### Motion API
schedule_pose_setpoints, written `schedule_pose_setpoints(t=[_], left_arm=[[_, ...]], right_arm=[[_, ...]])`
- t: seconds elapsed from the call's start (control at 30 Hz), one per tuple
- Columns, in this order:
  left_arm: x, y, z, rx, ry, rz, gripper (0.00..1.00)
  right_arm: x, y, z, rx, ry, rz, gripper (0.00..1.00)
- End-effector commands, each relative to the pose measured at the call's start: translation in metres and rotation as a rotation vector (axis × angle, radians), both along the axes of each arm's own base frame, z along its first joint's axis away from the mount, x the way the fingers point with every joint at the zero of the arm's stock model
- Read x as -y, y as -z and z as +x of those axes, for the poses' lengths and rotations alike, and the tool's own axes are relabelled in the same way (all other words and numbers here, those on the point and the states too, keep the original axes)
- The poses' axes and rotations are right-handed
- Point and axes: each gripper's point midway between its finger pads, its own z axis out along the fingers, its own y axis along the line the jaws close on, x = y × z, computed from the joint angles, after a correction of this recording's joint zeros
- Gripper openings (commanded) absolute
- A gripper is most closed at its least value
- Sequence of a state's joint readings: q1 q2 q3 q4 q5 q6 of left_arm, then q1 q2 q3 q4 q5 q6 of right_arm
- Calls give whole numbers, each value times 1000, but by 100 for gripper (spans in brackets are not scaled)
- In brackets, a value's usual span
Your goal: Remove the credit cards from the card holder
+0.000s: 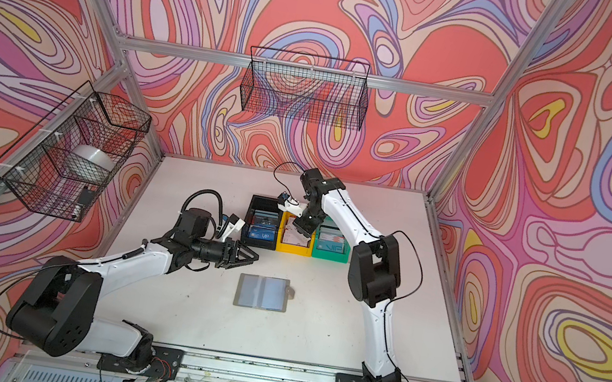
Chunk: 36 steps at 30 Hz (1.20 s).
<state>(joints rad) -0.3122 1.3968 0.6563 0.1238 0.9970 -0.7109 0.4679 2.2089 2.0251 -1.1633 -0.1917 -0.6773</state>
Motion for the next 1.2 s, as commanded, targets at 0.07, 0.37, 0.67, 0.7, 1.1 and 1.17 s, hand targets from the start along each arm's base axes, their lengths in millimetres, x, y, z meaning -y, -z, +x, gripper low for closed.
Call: schedule_pose_setpoints(t=[0.07, 0.37, 0.67, 0.7, 1.1, 1.17], left_arm=[[-3, 0, 0, 10, -9, 1, 48], [-4, 2, -2, 8, -14, 7, 48], [-4, 4, -2, 8, -15, 7, 48], [-4, 4, -2, 8, -14, 6, 48], [-5, 5, -3, 7, -19, 10, 48], [-5, 6, -3, 5, -18, 9, 48]], right_arm=[[-1, 16, 0, 28, -82, -75, 0], [8, 34, -11, 6, -144, -146, 0], [3, 43, -11, 32, -181, -178, 0], [2, 45, -10, 33, -185, -179, 0], [-11, 47, -1, 123, -214, -200, 0], [-13, 46, -1, 128, -219, -188, 0]])
